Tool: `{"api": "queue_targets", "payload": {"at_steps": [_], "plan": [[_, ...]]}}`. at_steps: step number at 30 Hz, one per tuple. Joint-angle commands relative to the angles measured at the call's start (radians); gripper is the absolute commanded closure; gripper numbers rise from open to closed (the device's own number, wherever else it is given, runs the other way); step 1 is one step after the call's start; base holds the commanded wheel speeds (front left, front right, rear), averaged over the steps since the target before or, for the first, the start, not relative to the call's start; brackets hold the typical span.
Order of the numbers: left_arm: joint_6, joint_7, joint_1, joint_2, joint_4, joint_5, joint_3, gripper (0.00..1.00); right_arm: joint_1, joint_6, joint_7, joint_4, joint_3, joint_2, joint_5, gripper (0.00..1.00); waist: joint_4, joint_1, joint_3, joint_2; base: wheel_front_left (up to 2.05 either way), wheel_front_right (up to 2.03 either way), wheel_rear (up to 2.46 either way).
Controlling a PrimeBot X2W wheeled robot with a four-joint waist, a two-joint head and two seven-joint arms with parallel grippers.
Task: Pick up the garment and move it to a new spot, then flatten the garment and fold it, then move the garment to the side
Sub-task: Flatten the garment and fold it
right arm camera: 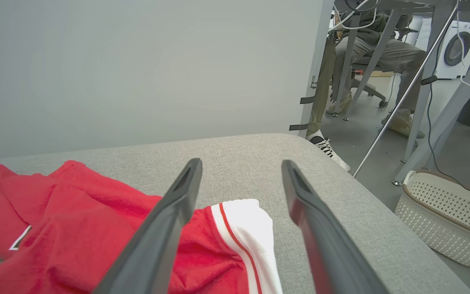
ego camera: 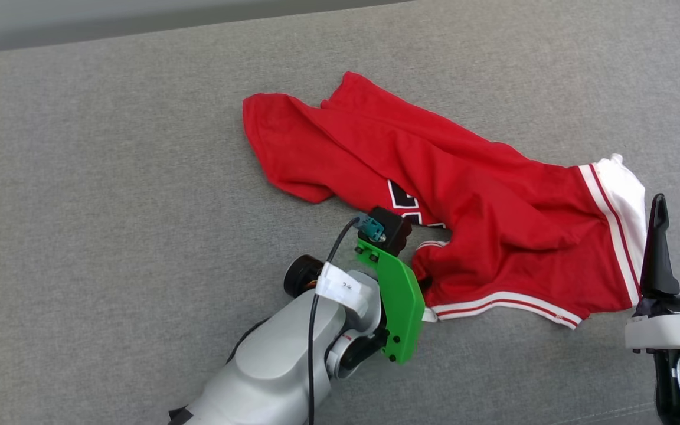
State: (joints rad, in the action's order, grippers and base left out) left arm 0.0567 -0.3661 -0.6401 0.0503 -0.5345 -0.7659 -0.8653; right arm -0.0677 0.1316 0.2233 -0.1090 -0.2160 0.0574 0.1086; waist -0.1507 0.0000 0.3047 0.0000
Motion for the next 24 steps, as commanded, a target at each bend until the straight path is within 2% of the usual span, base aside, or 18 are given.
{"api": "queue_targets", "payload": {"at_steps": [1,6,12,16,19,24], "plan": [[-0.001,0.027,-0.018,0.0,-0.012,-0.012,0.001,1.0,-0.015,-0.001,0.005,0.003,0.001,-0.006,-0.005,0.0,0.016,0.0,-0.014,0.0,0.0,0.0,0.0],[-0.02,0.134,-0.024,0.006,-0.036,-0.009,0.027,1.0,-0.008,-0.001,0.001,0.01,-0.002,-0.002,-0.008,0.0,0.059,0.0,-0.059,0.0,0.0,0.0,0.0],[-0.042,0.241,0.014,0.067,0.05,-0.014,0.085,1.0,0.025,-0.001,-0.016,0.017,-0.005,0.005,-0.003,0.0,0.137,0.0,-0.134,0.0,0.0,0.0,0.0],[-0.113,0.274,0.05,0.148,0.187,0.011,0.126,1.0,0.051,-0.001,-0.026,0.02,-0.005,0.009,0.006,0.0,0.201,0.0,-0.167,0.0,0.0,0.0,0.0],[-0.188,0.288,0.082,0.228,0.295,0.047,0.16,1.0,0.063,-0.001,-0.034,0.018,0.007,0.009,0.008,0.0,0.241,0.0,-0.178,0.0,0.0,0.0,0.0],[-0.286,0.29,0.146,0.33,0.424,0.096,0.193,1.0,0.069,-0.001,-0.042,0.019,0.016,0.011,0.012,0.0,0.282,0.0,-0.181,0.0,0.0,0.0,0.0]]}}
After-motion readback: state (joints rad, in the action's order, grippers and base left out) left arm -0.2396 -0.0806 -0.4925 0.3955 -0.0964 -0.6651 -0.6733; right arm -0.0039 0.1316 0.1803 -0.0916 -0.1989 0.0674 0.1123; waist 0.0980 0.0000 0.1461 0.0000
